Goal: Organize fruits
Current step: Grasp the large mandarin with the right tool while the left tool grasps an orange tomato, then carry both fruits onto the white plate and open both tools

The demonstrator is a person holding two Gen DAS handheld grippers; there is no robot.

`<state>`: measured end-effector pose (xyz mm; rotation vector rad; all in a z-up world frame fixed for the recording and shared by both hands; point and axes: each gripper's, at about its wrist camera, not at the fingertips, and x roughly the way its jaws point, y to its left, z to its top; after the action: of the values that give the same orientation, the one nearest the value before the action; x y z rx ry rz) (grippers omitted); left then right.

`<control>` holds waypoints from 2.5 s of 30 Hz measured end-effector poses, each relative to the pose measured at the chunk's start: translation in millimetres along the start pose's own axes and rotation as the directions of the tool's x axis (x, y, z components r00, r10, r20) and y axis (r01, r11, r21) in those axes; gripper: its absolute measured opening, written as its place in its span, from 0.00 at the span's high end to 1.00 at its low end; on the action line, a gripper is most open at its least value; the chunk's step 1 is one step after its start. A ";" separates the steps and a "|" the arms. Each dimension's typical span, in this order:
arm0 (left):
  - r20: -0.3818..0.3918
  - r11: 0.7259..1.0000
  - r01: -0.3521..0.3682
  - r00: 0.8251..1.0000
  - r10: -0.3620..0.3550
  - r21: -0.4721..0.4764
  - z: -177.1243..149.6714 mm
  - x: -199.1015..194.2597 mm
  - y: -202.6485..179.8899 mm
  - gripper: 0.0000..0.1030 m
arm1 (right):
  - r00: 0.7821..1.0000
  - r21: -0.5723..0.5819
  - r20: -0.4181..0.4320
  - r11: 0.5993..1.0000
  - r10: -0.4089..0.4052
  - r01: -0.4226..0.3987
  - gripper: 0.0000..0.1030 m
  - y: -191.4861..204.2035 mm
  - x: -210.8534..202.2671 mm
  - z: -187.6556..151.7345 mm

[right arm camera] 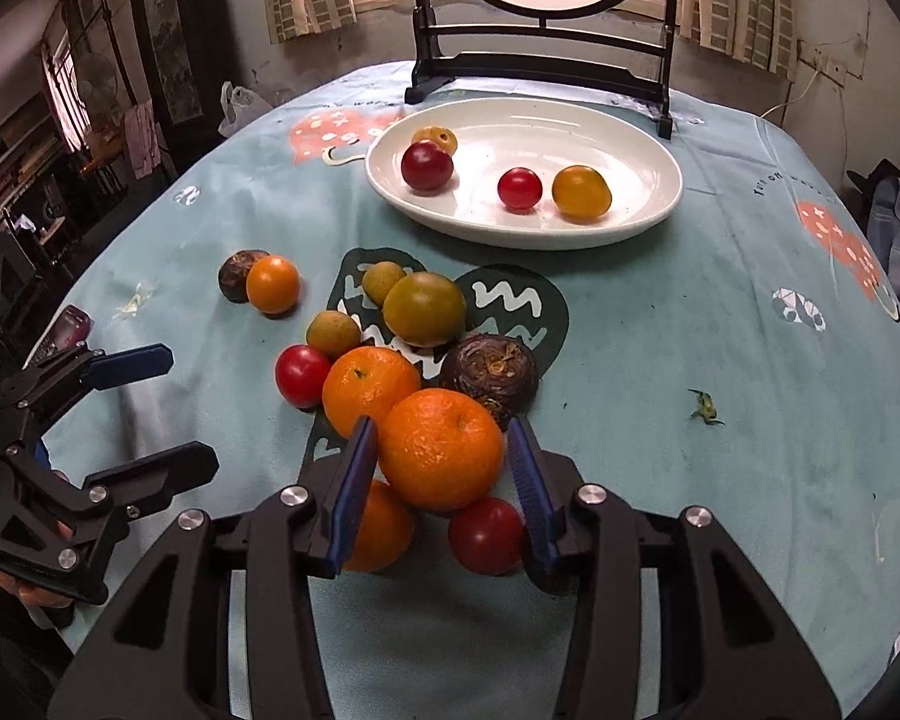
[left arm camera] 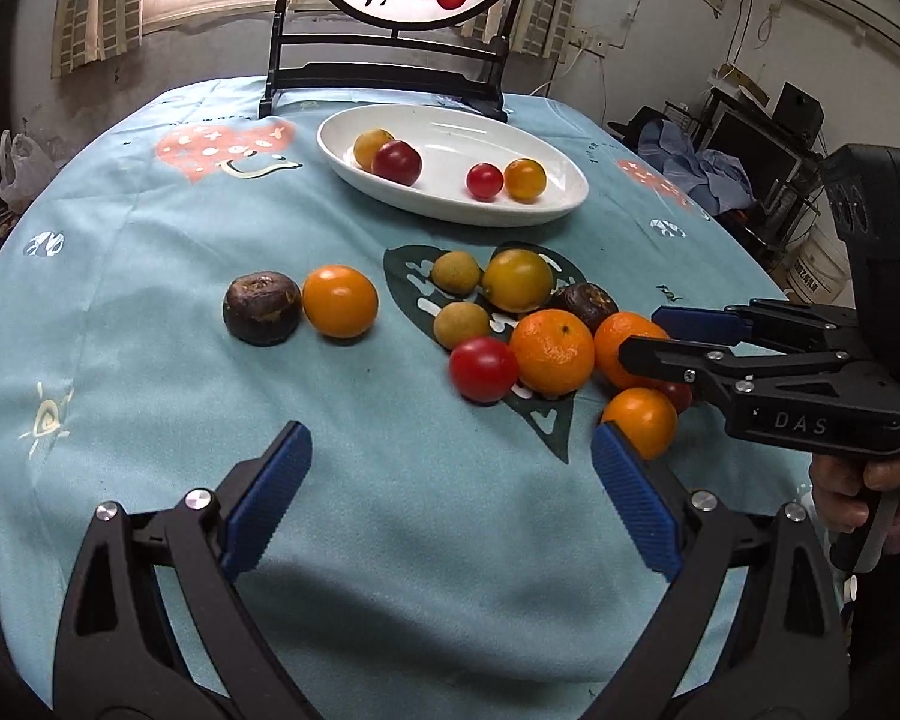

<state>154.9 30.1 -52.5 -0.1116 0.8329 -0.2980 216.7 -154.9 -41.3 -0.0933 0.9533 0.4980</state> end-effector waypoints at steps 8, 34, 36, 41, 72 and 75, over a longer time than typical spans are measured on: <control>0.002 1.000 0.006 1.000 -0.006 0.001 0.0 -0.5 0.9 0.07 | 0.998 0.056 -0.042 0.997 0.051 -0.049 0.54 -10.9 13.2 0.2; -0.104 0.970 0.090 0.992 -0.067 0.226 7.4 38.0 -92.1 0.42 | 0.909 0.261 0.378 0.922 0.176 -0.286 0.56 -78.1 -44.1 -22.4; -0.113 0.971 0.089 0.991 -0.065 0.224 8.3 42.5 -94.2 0.44 | 0.907 0.260 0.378 0.919 0.186 -0.297 0.56 -78.4 -44.9 -23.2; -0.133 0.972 0.084 0.990 -0.055 0.221 10.6 51.8 -97.7 0.45 | 0.898 0.251 0.390 0.915 0.203 -0.316 0.56 -77.6 -48.3 -23.0; -0.043 0.980 0.128 0.992 -0.123 0.153 64.4 23.2 -56.4 0.63 | 0.927 0.199 0.331 0.947 0.176 -0.251 0.56 -73.1 -36.3 17.9; -0.008 0.985 0.084 0.996 -0.084 0.153 104.4 32.8 -48.7 0.63 | 0.935 0.205 0.325 0.955 0.141 -0.215 0.56 -84.1 -23.9 51.1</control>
<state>242.6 -28.2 4.5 -0.0023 0.8046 -0.4403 281.6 -223.1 -4.1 0.2851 0.7107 0.5448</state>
